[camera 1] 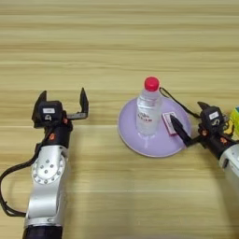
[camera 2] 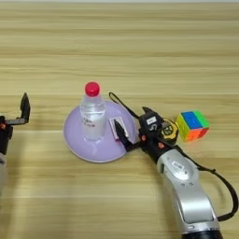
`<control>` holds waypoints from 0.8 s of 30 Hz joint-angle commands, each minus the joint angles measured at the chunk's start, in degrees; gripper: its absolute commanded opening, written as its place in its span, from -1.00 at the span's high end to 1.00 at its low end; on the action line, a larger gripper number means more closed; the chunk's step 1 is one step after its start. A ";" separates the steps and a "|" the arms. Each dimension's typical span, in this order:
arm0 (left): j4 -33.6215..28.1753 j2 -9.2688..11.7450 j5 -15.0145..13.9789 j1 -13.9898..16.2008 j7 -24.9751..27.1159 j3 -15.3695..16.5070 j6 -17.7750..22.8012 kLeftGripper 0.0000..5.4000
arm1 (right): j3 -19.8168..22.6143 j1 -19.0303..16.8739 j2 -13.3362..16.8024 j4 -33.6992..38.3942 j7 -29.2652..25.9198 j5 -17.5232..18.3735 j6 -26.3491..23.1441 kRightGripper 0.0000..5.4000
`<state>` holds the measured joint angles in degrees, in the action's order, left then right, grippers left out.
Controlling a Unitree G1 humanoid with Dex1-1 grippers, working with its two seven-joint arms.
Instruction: Move the objects on the table
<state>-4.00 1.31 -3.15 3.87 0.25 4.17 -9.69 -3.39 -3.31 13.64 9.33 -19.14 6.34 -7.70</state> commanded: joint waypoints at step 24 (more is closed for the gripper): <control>-0.42 -0.14 0.52 0.46 0.12 -0.47 0.20 -1.00 | 6.64 2.86 -1.81 -3.88 5.76 0.25 4.33 -0.99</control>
<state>-4.00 1.16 -3.03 3.94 0.30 3.99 -9.69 2.55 -1.36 12.30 6.51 -14.09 6.39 -4.26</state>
